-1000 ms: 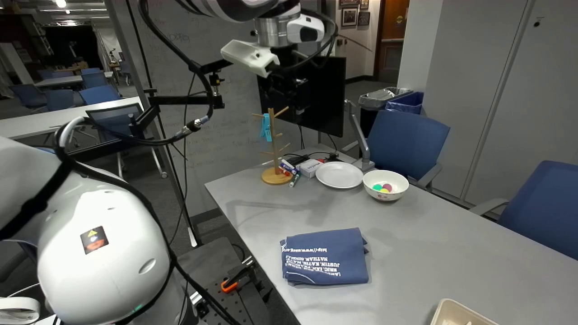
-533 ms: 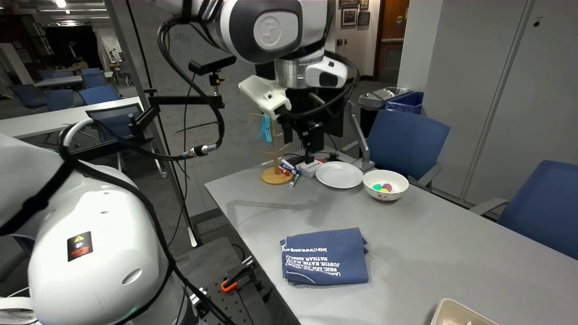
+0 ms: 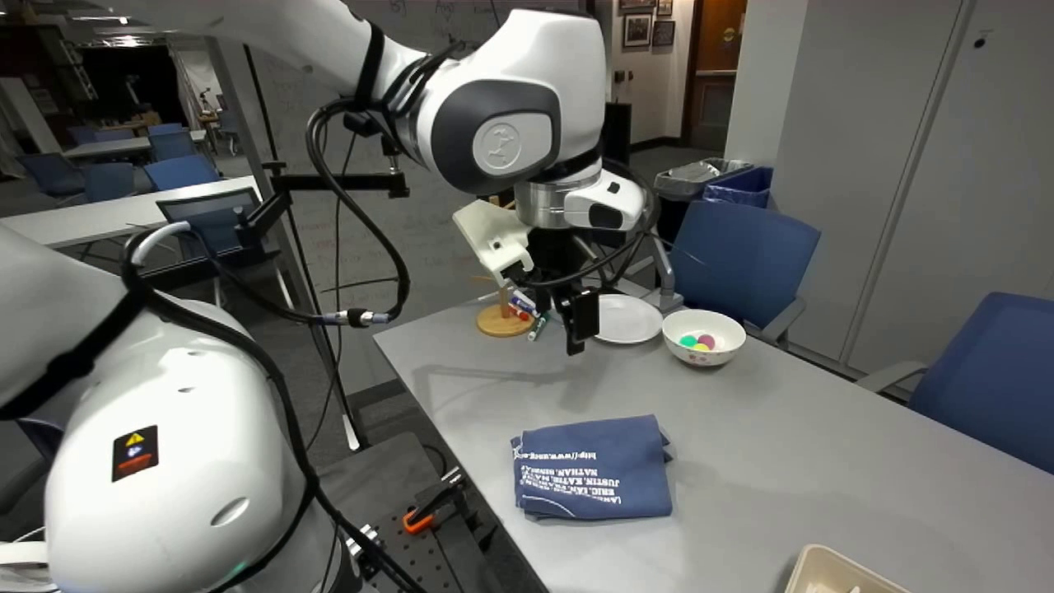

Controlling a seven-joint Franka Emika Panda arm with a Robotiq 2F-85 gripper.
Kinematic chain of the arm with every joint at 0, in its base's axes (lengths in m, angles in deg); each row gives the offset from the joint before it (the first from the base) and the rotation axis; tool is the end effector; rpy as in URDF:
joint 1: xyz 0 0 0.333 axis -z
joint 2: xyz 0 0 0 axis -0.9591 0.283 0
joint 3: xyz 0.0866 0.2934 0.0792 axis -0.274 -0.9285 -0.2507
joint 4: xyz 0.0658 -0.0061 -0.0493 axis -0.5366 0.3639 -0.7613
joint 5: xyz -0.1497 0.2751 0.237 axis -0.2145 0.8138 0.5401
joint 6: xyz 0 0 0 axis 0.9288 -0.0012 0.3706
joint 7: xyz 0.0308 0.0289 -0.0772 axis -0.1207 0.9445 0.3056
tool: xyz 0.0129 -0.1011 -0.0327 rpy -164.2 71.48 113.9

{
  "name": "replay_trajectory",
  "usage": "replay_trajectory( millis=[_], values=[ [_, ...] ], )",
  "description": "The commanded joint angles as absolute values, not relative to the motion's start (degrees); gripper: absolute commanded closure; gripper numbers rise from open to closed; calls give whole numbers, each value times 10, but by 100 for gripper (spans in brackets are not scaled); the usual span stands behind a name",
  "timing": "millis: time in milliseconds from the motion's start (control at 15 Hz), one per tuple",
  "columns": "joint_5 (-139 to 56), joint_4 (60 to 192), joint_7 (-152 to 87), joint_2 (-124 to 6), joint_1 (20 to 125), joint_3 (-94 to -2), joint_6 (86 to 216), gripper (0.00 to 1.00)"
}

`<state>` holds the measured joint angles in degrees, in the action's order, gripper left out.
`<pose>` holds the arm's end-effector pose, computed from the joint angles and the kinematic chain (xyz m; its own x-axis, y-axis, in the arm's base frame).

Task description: Unfold the T-shirt slightly and move it to the right

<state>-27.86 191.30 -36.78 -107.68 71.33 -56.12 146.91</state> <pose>0.3571 0.0434 0.3899 0.9838 -0.1666 0.0656 -0.1576 -0.9796 -0.1247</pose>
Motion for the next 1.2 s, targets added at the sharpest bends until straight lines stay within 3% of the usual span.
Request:
replay_trajectory(
  millis=[0, 733, 1133],
  values=[
    [-281, 1912, -369, -1078, 710, -558, 1468, 0],
    [-266, 1917, -345, -908, 724, -514, 1620, 0],
    [-164, 1918, -268, -796, 710, -487, 1697, 0]
  ],
)
